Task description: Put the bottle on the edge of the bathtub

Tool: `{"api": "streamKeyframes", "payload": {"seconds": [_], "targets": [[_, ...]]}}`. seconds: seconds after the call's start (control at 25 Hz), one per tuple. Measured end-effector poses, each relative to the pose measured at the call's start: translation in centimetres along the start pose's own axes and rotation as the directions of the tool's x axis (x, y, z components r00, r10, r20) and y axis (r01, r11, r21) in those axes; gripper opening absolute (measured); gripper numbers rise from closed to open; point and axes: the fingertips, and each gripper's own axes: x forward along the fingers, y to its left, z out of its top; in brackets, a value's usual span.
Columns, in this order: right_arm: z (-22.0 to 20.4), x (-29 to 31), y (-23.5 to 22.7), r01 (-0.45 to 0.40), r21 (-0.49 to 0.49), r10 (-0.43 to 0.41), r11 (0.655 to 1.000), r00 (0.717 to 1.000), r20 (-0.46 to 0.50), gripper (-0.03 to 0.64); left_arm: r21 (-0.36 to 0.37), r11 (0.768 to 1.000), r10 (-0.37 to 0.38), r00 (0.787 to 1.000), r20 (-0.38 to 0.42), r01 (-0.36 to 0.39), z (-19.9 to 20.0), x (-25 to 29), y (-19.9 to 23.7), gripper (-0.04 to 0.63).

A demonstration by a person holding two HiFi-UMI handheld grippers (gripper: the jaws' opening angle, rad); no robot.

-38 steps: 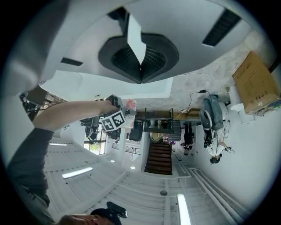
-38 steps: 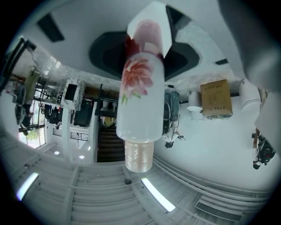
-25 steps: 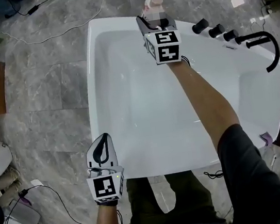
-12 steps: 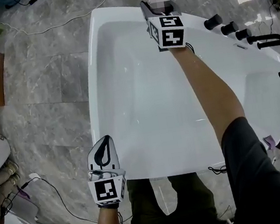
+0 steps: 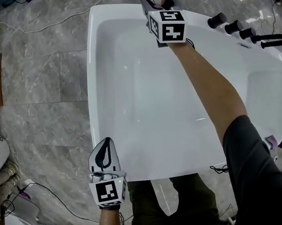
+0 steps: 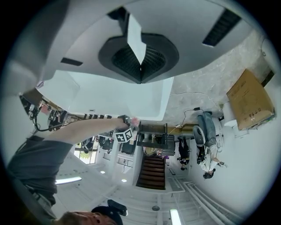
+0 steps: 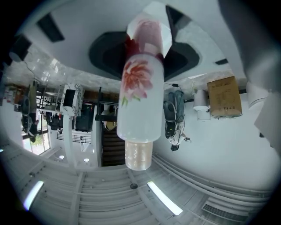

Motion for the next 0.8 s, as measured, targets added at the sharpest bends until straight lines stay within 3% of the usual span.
{"api": "streamKeyframes", "payload": {"seconds": [0.4,0.8], "targets": [[-0.4,0.1,0.4,-0.044,-0.036,0.043,0.998,0.999,-0.018,0.253,0.008,1.0,-0.001,1.0,0.005,0.0,0.7,0.3,-0.2,0.003],[-1.1,-3.0,0.6,-0.072,0.022,0.072,0.997,0.997,-0.04,0.265,0.024,1.0,0.016,1.0,0.016,-0.016,1.9,-1.2,-0.7,0.003]]}}
